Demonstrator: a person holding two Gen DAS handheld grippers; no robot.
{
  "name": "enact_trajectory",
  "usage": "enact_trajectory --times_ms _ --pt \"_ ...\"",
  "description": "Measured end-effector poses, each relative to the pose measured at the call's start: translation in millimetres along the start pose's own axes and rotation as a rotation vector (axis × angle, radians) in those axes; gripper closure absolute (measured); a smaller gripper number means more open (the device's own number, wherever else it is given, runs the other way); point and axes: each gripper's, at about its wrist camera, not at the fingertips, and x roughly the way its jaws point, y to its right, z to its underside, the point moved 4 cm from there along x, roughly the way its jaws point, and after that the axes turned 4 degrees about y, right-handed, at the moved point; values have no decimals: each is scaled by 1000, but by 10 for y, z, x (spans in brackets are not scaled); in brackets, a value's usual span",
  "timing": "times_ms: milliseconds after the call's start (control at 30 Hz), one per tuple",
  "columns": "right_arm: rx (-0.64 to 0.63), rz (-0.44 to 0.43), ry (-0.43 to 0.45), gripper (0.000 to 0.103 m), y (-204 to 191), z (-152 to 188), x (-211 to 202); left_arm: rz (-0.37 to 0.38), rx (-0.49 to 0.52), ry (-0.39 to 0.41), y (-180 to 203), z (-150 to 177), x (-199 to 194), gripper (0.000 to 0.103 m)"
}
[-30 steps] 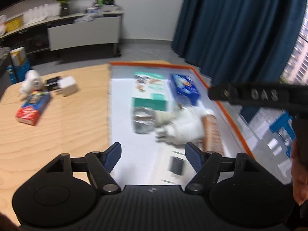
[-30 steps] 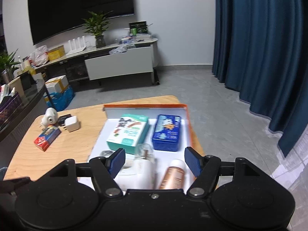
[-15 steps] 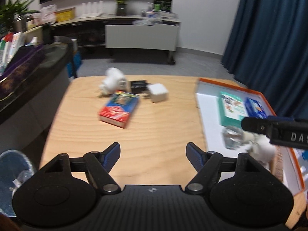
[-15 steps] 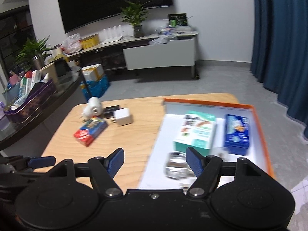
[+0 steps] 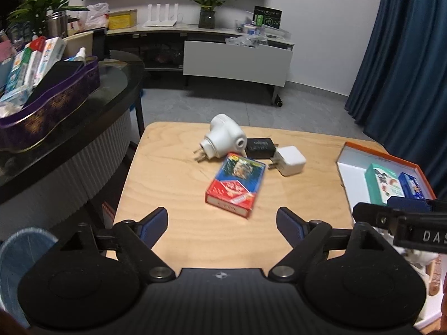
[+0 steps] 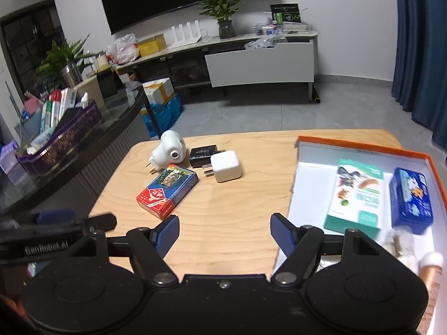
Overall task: Organize rigid objects
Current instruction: 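Withdraw both grippers from the white box toward the table, then grasp the red playing-card box with the left gripper while the right gripper grasps the white charger cube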
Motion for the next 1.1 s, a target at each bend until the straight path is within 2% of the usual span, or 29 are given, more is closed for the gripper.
enact_trajectory --times_ms 67,233,367,500,600,633,667,800,1000,1100 --pt "7 -15 -5 18 -5 -20 78 22 24 -3 -21 -33 130 12" --pt "3 -4 -15 18 60 -98 285 58 96 -35 23 -65 549 12" --pt "8 0 -26 18 137 -161 466 55 139 -51 87 -82 885 11" --pt "-11 -14 -34 18 147 -230 650 46 155 -72 122 -55 1146 18" --pt "-40 -33 -34 18 101 -289 793 53 176 -30 144 -69 1159 28" --pt "-53 -36 -32 18 82 -309 848 59 179 -20 154 -74 1145 42" --pt "-63 -34 -34 18 72 -327 916 46 191 -16 168 -73 1132 43" --pt "-77 -51 -62 18 52 -366 1222 46 151 -19 94 -35 1050 44" --pt "-180 -70 -100 17 -65 -400 1579 56 84 -17 -23 44 834 43" --pt "-213 -42 -98 15 -119 -418 1711 55 61 -12 -48 53 782 43"
